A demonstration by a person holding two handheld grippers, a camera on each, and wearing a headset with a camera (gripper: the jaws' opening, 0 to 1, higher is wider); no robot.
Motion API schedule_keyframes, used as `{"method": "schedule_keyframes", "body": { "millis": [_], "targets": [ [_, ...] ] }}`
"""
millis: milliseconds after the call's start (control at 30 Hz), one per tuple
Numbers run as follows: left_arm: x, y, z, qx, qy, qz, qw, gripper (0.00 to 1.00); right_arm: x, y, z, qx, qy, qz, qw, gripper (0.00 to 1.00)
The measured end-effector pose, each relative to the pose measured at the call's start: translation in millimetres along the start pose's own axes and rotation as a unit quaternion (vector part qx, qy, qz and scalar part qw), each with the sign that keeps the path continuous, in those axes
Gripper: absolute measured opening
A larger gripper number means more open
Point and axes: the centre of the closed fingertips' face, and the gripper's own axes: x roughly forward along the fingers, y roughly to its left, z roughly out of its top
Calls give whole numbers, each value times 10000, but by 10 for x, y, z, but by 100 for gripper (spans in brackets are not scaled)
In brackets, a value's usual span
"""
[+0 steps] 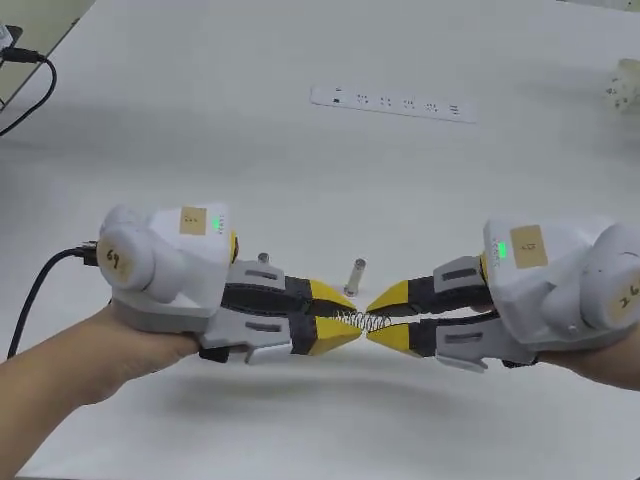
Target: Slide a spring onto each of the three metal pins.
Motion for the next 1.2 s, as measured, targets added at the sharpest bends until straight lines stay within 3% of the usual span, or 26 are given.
{"method": "schedule_keyframes", "body": {
  "millis": [533, 1000, 1200],
  "targets": [
    [2, -65, 42, -83, -42, -69, 9999, 2, -49, 36, -51, 240, 37, 29, 9997, 10],
    [-21, -31, 73, -133, -116, -52, 9998, 2, -73, -22, -40, 263, -79, -58, 9996, 8],
    [-30, -19, 42, -22, -74, -41, 10000, 3, -80, -33, -22, 205, -103, -40, 9997, 8]
  ]
}}
